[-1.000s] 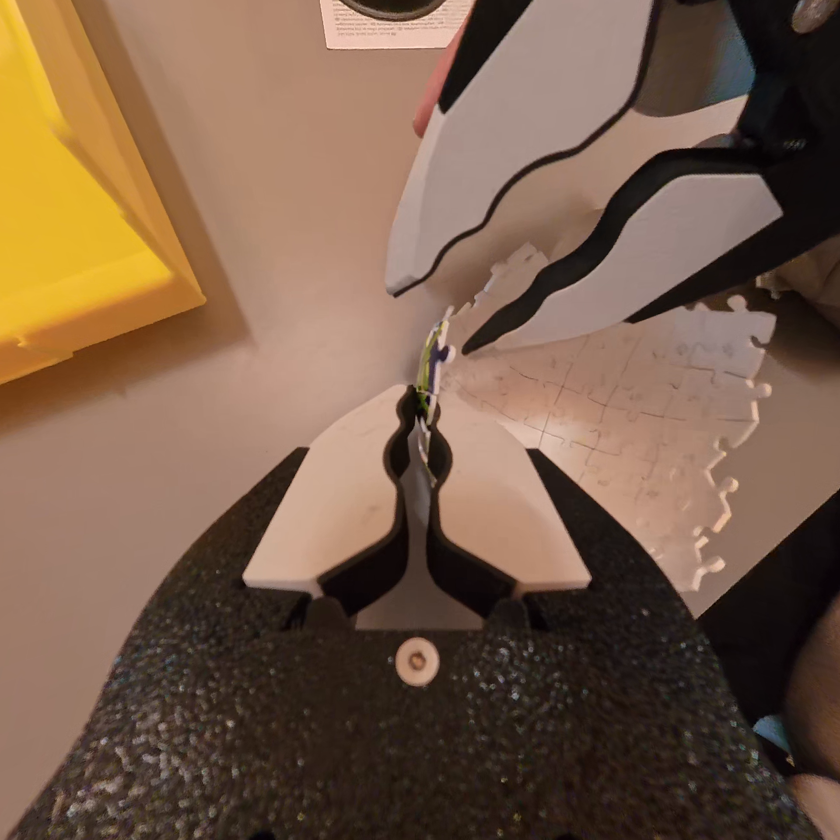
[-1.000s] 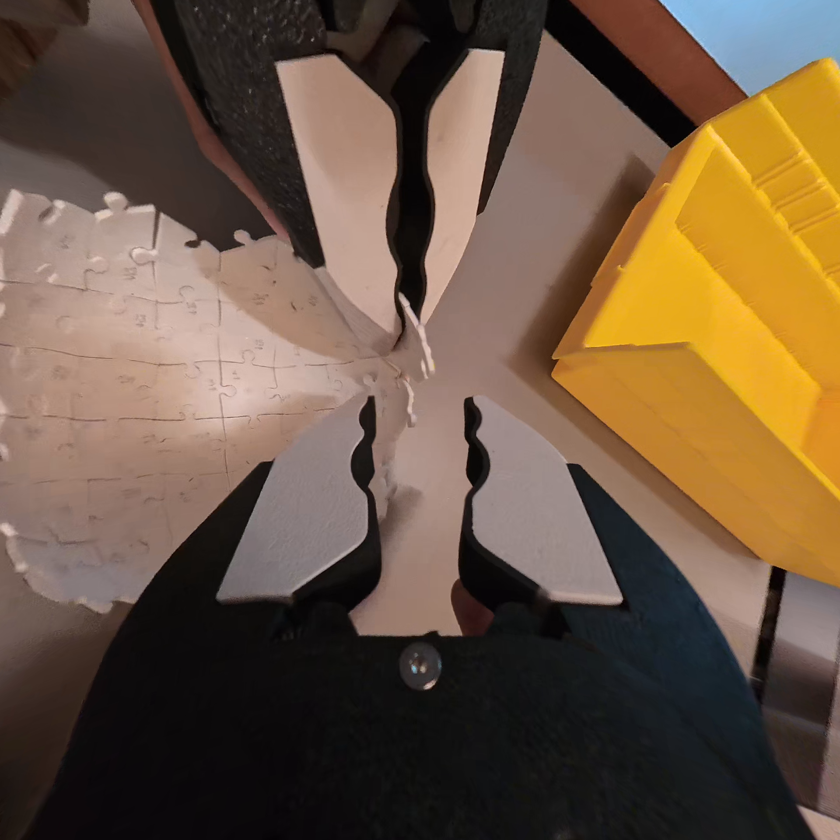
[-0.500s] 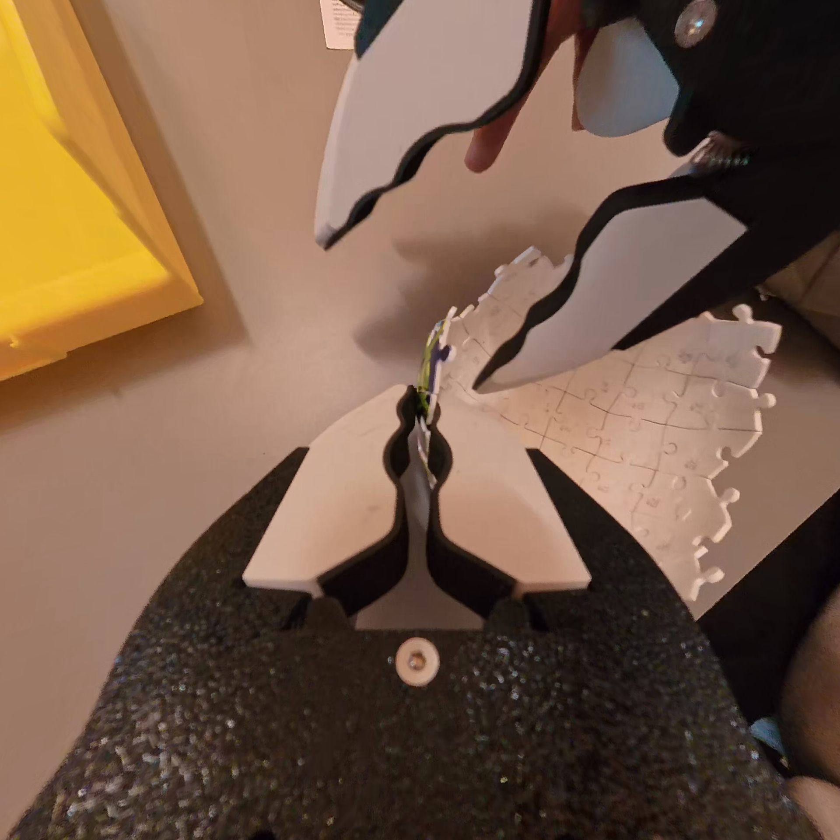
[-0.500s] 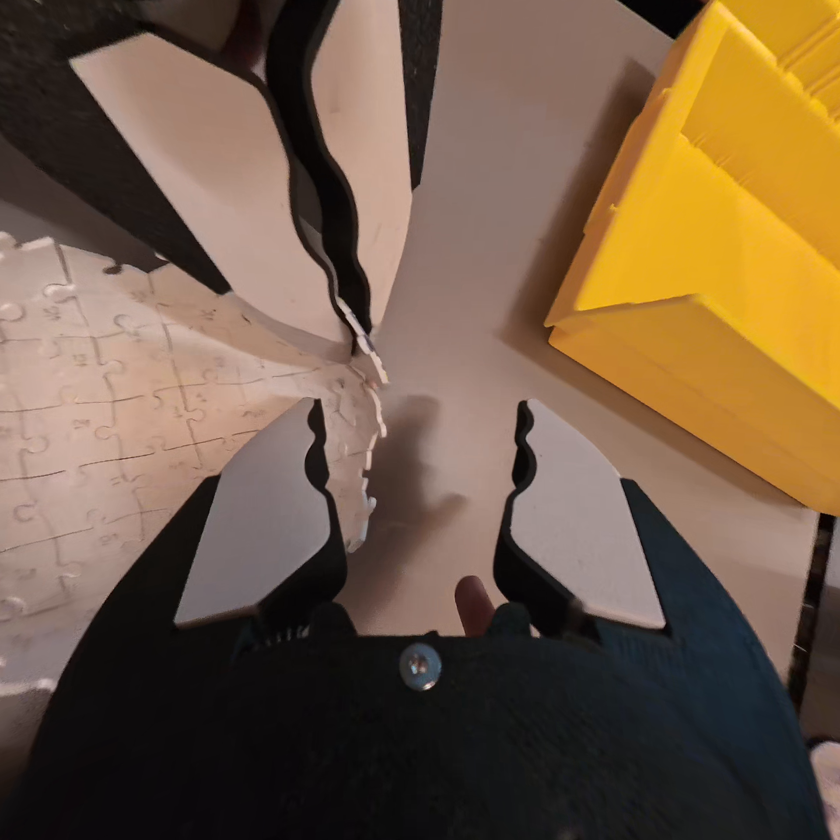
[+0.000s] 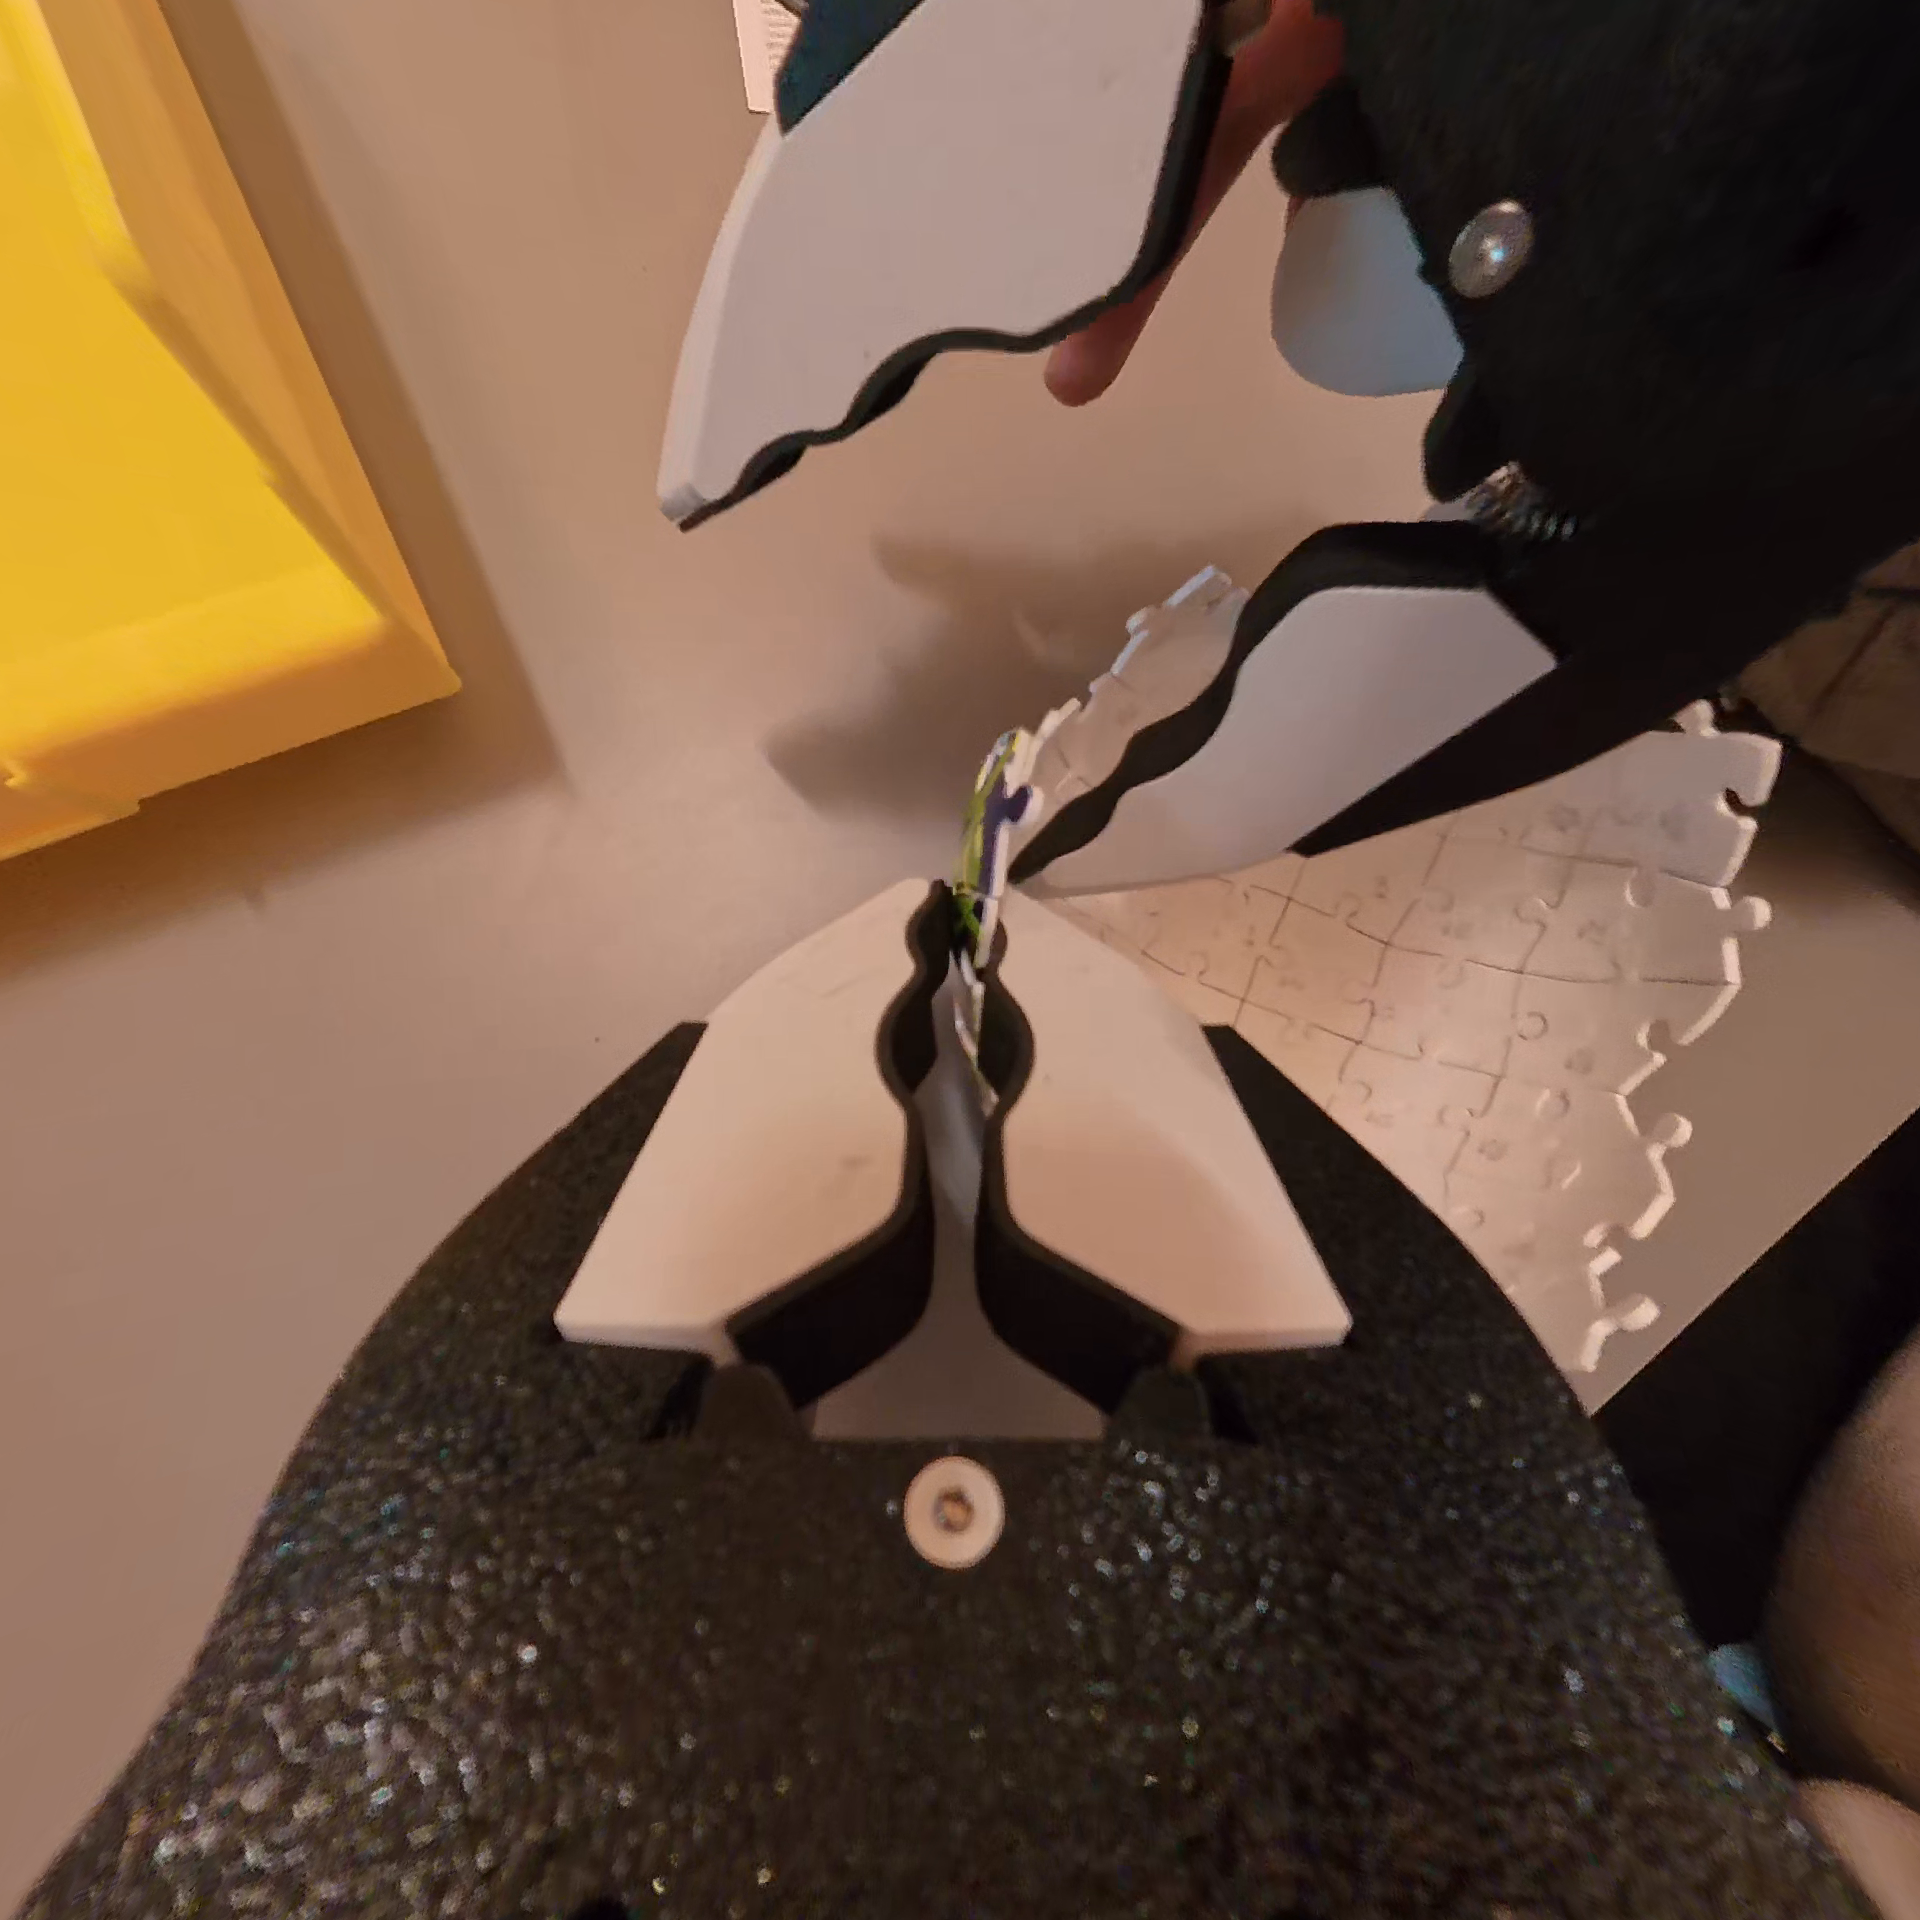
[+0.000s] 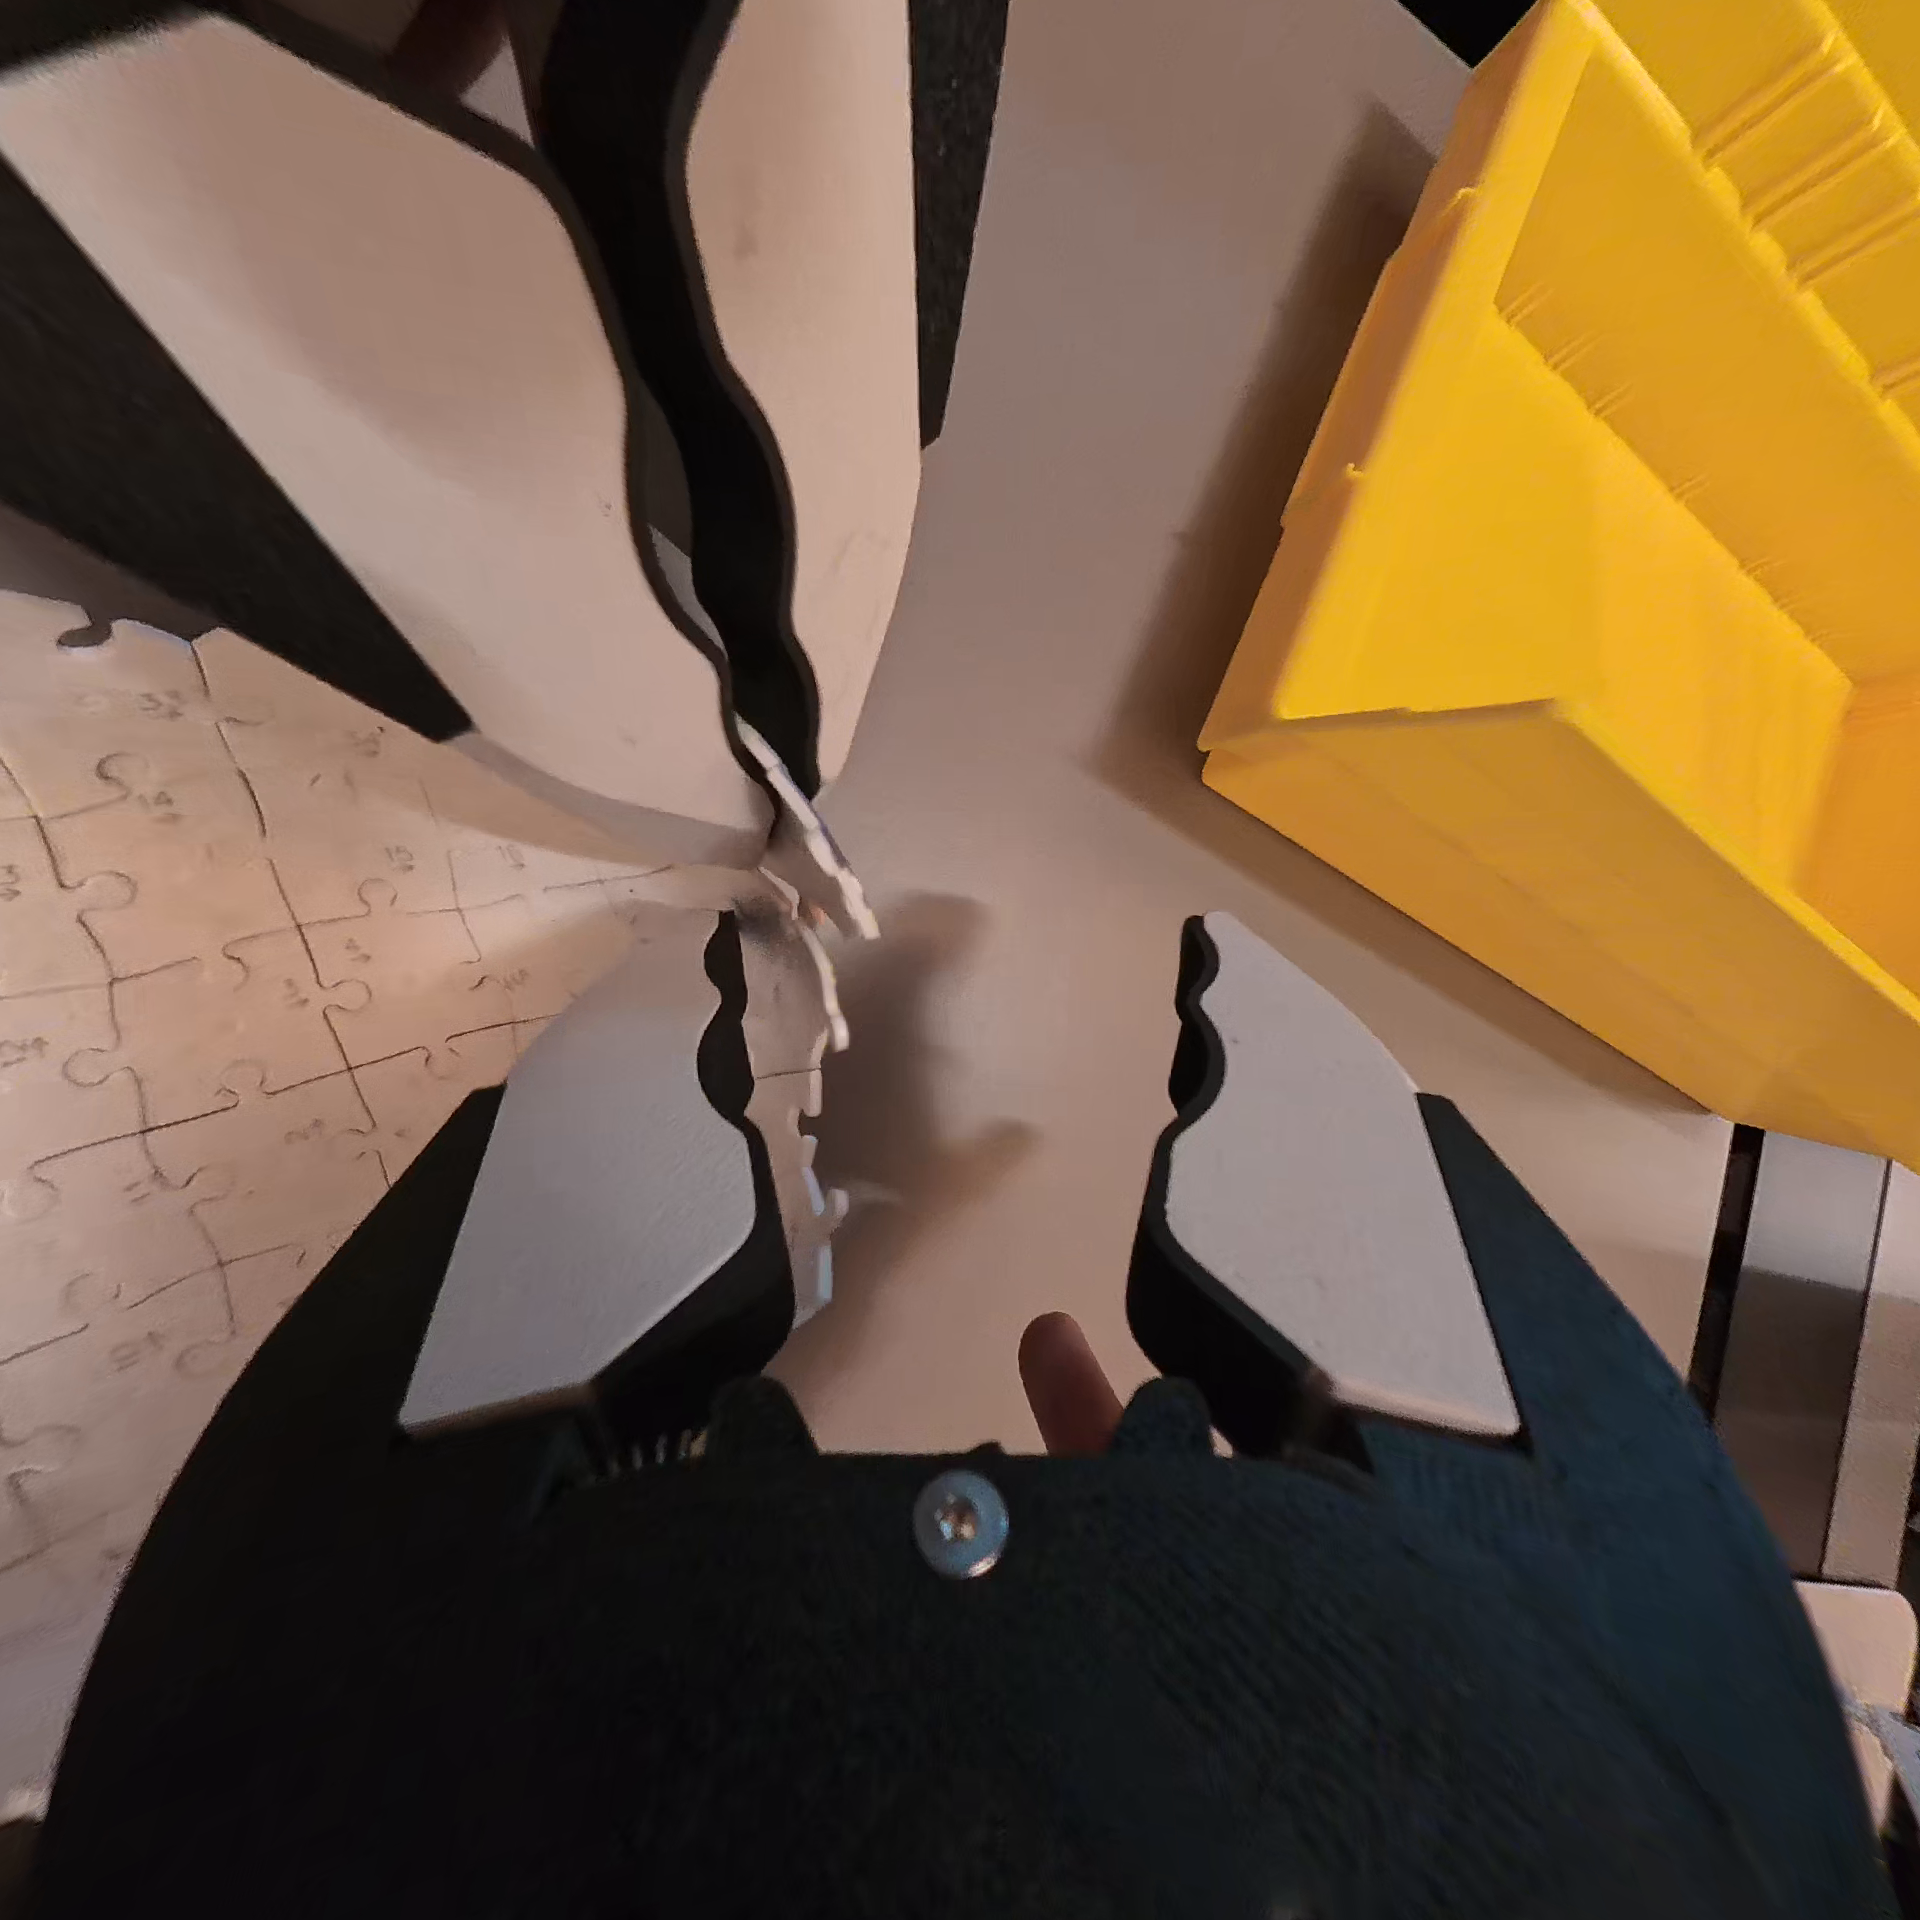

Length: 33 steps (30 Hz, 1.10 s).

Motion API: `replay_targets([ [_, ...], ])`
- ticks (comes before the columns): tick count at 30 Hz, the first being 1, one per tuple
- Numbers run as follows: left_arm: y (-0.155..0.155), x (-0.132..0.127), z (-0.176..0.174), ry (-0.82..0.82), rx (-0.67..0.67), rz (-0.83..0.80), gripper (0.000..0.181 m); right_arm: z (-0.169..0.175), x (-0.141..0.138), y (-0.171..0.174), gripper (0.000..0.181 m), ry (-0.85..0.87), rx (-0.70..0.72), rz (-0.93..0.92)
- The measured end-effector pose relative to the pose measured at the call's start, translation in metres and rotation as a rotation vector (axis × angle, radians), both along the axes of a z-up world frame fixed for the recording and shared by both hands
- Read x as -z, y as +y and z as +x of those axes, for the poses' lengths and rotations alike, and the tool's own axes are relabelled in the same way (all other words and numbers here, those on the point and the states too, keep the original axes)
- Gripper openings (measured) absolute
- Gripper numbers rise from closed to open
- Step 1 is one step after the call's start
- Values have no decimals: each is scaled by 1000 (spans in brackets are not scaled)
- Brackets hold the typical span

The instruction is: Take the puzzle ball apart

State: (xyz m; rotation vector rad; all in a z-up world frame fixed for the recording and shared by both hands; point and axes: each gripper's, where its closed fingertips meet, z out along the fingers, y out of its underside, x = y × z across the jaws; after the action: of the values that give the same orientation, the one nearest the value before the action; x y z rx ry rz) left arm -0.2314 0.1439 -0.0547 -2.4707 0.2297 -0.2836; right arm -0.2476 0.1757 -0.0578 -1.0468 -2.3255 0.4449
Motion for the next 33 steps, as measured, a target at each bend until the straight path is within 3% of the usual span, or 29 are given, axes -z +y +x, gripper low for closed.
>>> replay_targets([
  [33,3,-2,1,61,52,51,1,-3,-11,12,91,50,-14,43],
])
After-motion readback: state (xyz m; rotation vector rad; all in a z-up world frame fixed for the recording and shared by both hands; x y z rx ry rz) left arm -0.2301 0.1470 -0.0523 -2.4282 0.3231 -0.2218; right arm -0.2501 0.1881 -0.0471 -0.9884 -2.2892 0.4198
